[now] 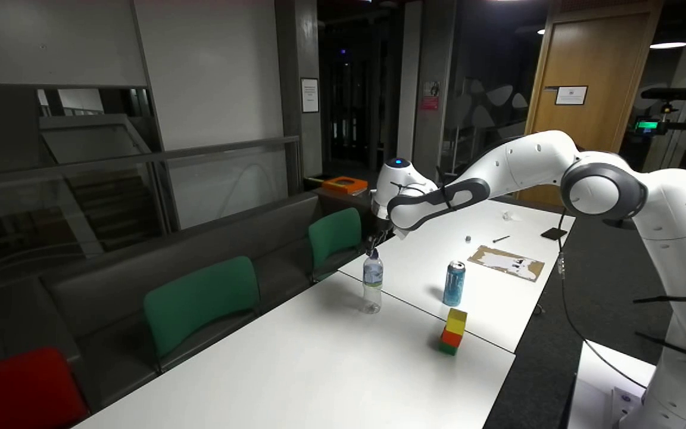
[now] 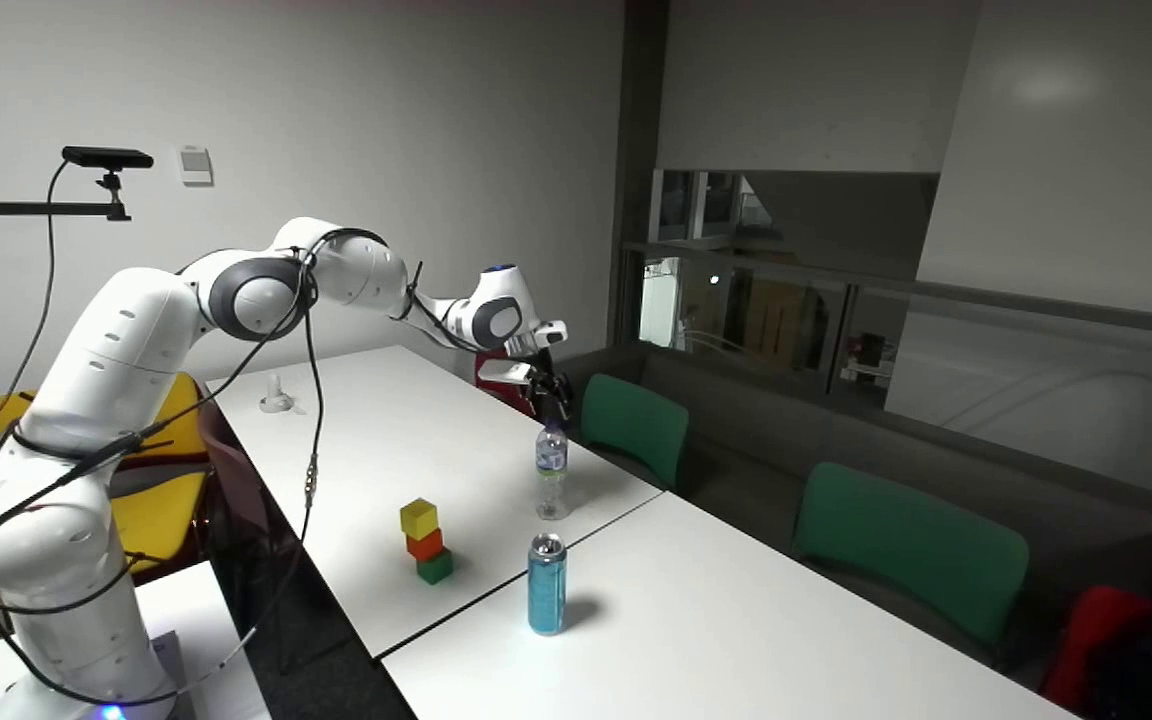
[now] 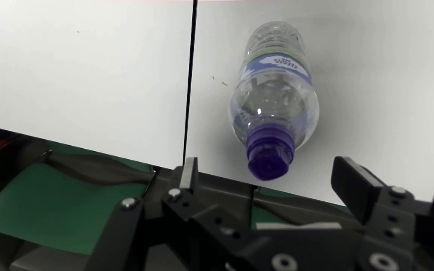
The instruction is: Move the bottle
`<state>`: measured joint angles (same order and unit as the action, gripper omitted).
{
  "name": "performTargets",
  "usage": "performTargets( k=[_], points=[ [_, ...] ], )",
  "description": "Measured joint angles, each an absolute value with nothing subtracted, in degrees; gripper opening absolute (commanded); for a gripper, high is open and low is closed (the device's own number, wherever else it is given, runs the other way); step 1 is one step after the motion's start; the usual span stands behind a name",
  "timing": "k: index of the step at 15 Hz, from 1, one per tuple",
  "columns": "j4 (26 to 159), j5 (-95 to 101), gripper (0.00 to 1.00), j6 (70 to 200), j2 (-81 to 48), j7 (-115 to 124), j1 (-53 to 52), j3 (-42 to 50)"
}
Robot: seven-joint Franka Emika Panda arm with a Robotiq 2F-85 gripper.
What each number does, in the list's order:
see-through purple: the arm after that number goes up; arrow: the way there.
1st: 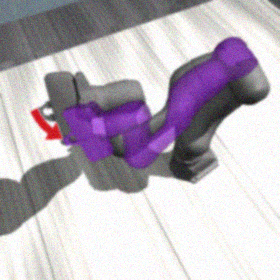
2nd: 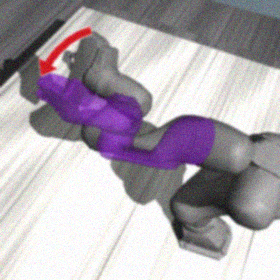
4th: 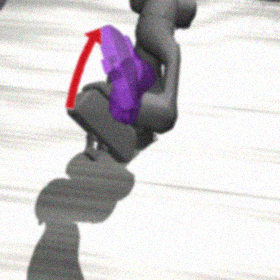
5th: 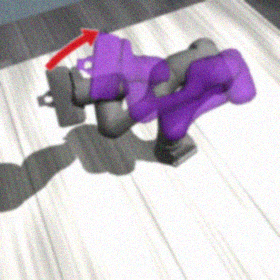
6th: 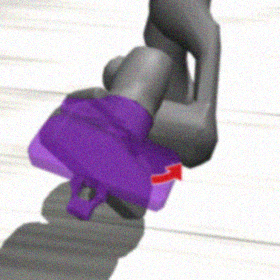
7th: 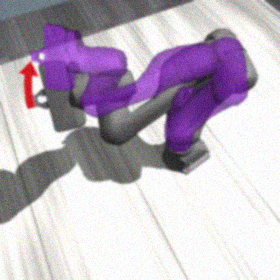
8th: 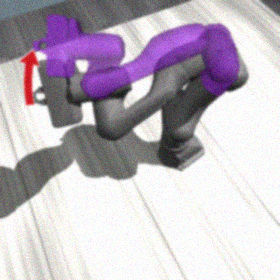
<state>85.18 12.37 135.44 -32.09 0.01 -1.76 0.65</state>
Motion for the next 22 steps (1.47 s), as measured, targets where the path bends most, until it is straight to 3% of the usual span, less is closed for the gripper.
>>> performTargets(
  k=[1,2,10,22],
  points=[
    [84.45,12.27,0.68,134.91,-32.62,0.00,-1.63,0.65],
    [83.86,12.15,0.68,134.55,-33.06,-0.03,-1.50,0.65],
    [80.36,11.93,0.10,132.62,-35.62,-0.29,-1.33,0.66],
    [79.66,11.79,0.09,131.99,-34.44,-0.32,-2.33,0.62]
  ],
)
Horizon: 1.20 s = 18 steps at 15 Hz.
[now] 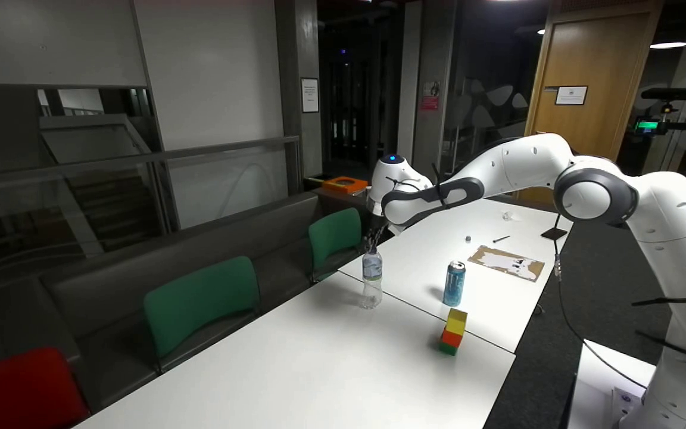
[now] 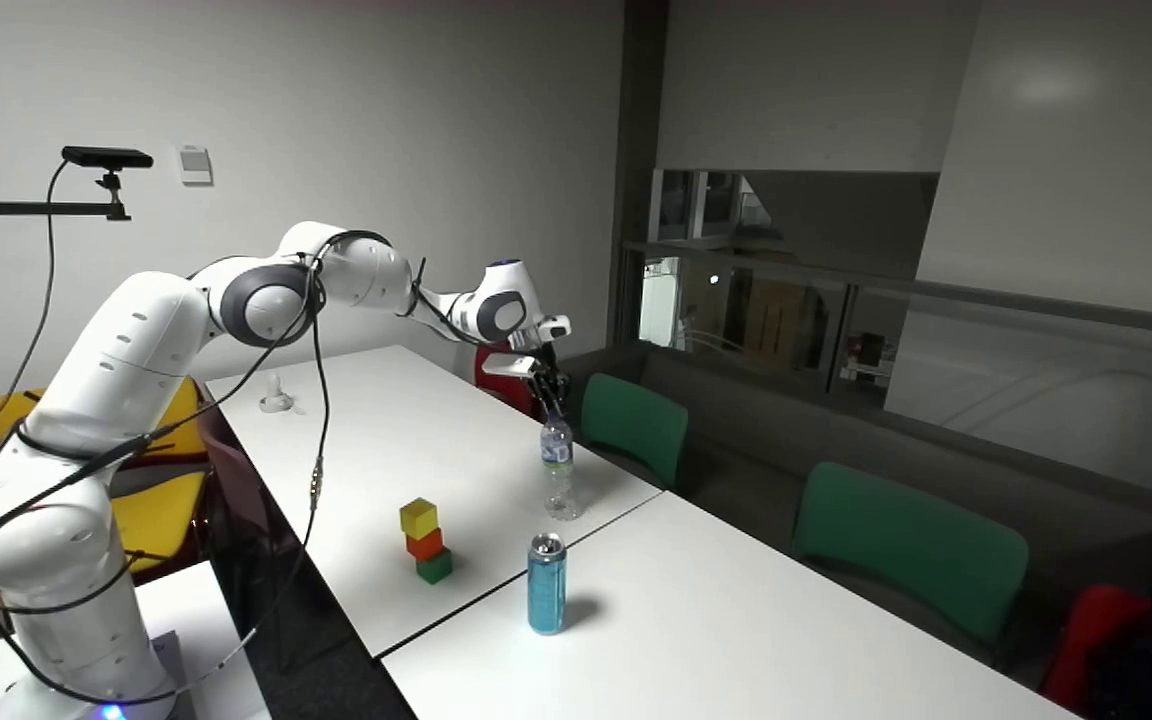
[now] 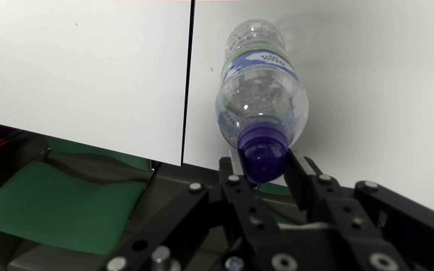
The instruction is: Move the bottle
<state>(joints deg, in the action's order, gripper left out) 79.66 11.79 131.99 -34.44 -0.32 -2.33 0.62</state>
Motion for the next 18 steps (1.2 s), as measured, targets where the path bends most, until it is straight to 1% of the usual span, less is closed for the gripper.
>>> performTargets(
  k=[3,6,14,18],
  points=[
    [80.95,11.79,0.09,132.00,-31.15,-0.08,-3.52,0.34],
    [85.58,11.62,0.09,132.00,-25.95,0.57,-4.75,-0.60],
    [107.10,9.60,0.09,132.31,-11.58,2.16,-6.82,-4.22],
    [118.39,9.01,0.09,135.03,-5.48,2.16,-6.86,-5.58]
  ],
)
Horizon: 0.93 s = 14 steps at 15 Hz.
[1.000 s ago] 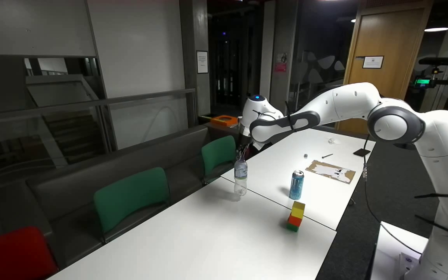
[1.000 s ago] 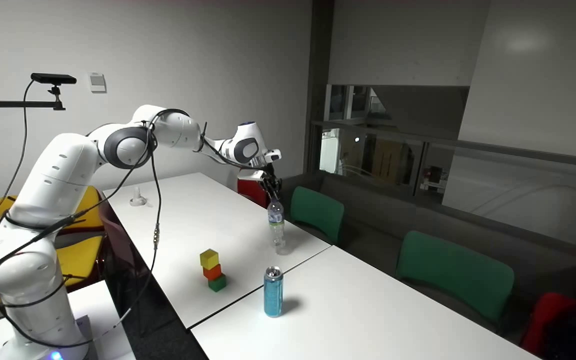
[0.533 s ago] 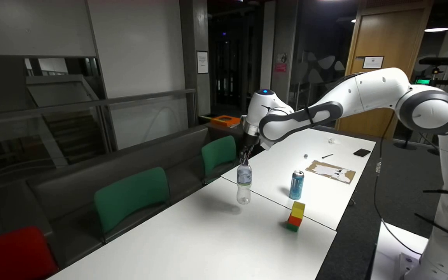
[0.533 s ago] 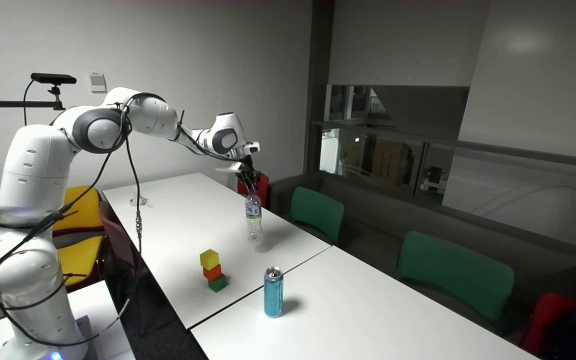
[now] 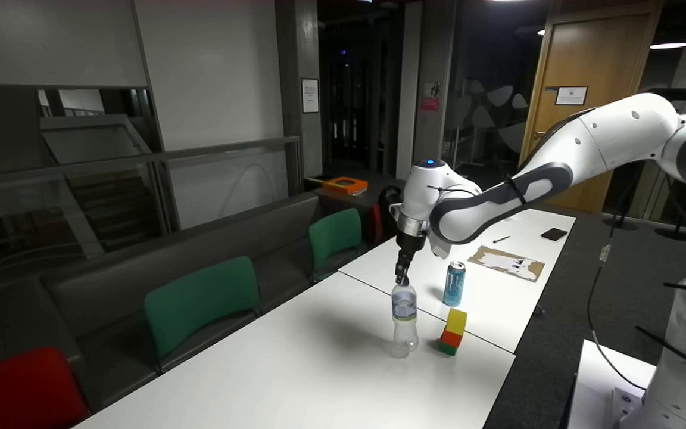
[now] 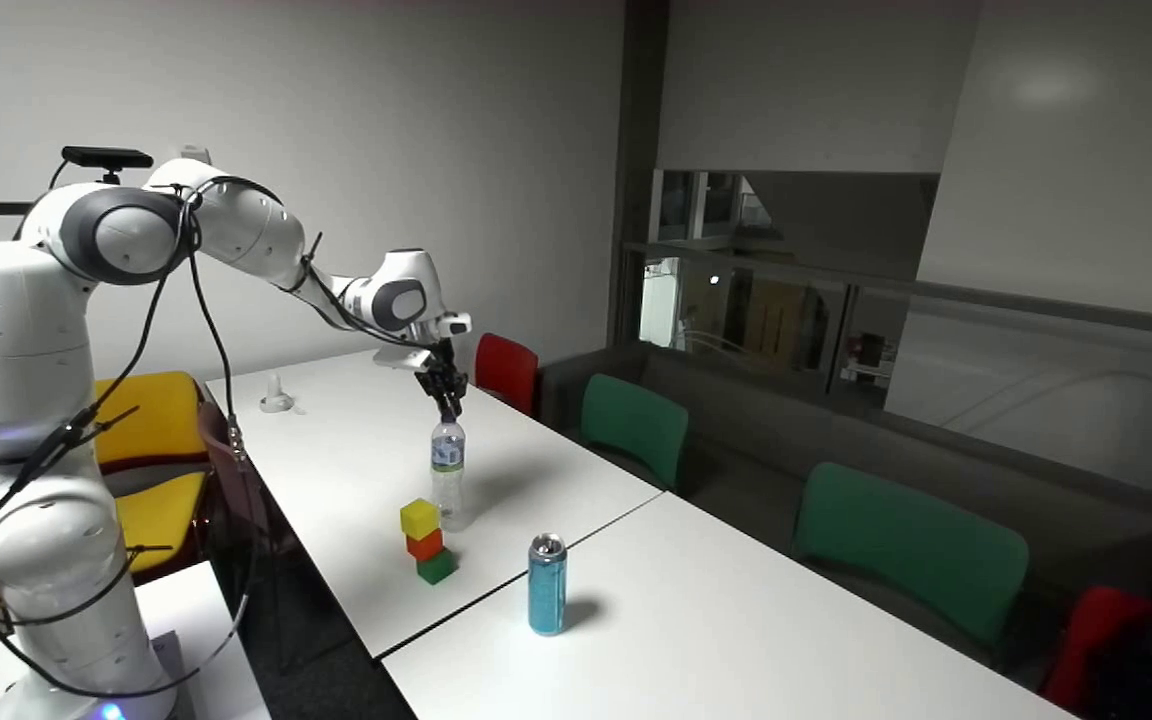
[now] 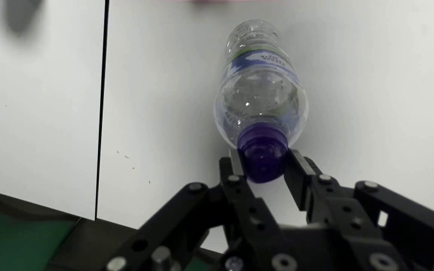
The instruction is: Move the bottle
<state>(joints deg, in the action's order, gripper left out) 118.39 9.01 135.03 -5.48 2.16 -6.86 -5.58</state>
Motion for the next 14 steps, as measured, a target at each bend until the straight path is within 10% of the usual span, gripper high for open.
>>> performTargets(
  k=[14],
  points=[
    [139.46,-6.65,0.09,150.73,5.83,-13.94,-8.26,-6.77]
  ],
)
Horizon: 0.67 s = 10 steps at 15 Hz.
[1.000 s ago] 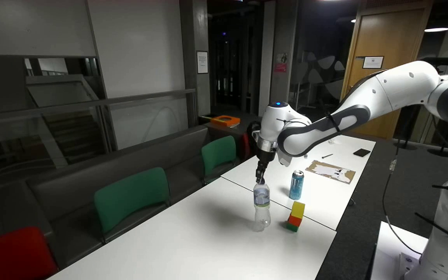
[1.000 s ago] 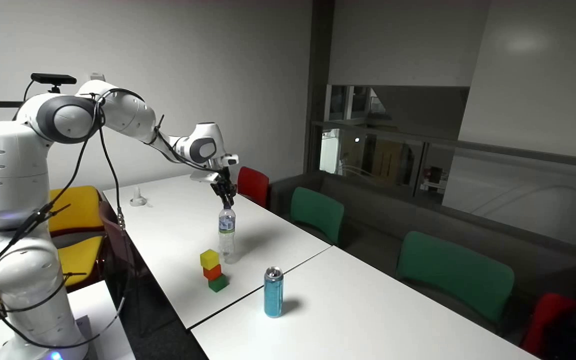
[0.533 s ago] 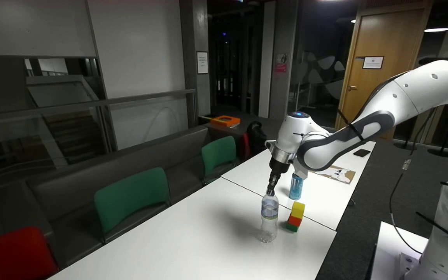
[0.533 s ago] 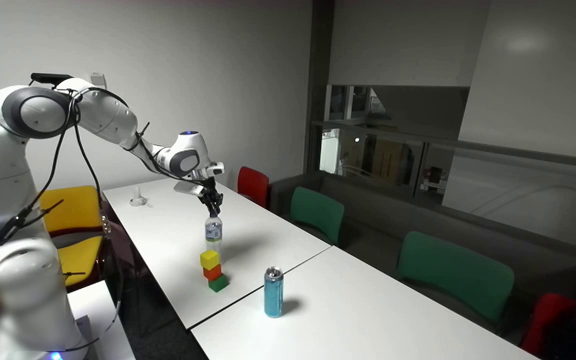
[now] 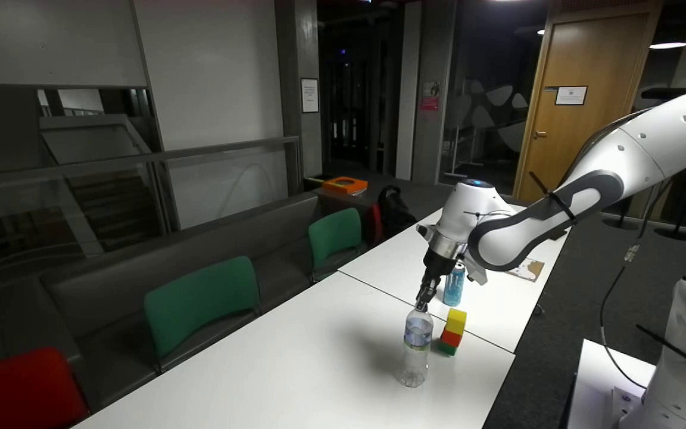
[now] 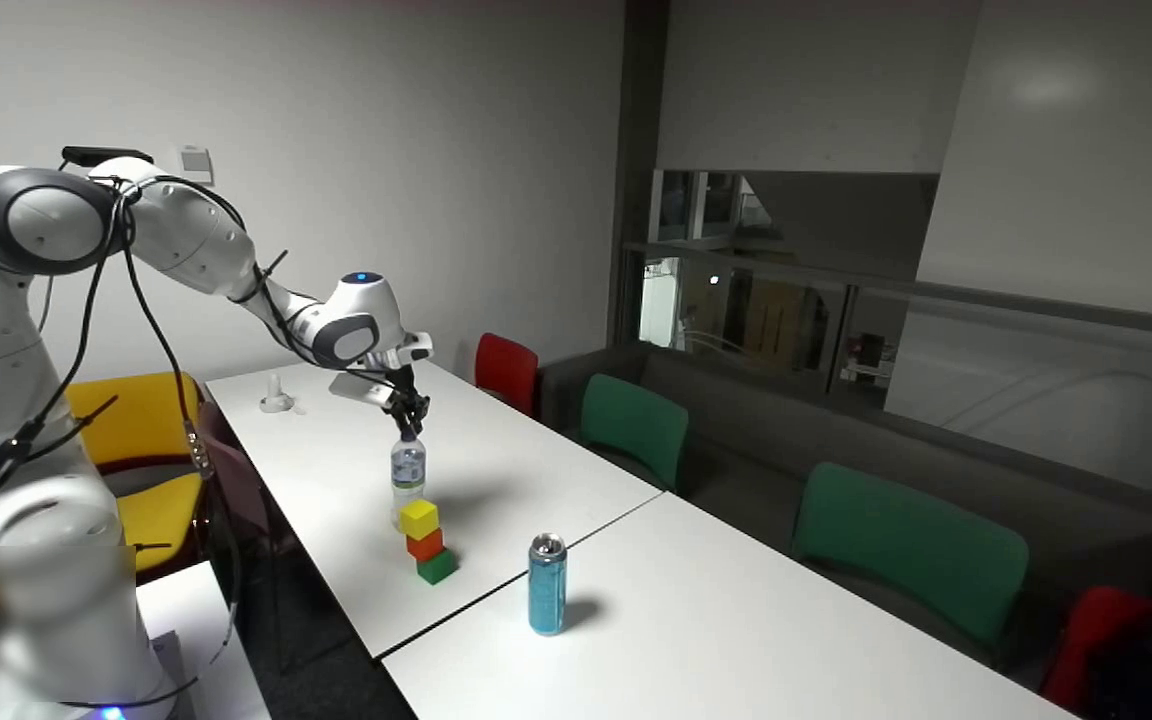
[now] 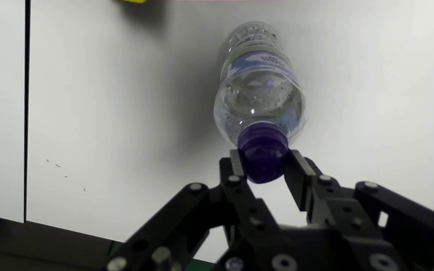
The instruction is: Move the bottle
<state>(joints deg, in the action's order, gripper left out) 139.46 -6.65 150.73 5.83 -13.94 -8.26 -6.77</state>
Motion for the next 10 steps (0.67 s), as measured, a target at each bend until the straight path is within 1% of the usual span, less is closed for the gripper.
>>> performTargets(
  k=[10],
  points=[
    [141.37,-5.55,0.09,150.73,7.58,-12.63,-8.22,-6.72]
  ],
)
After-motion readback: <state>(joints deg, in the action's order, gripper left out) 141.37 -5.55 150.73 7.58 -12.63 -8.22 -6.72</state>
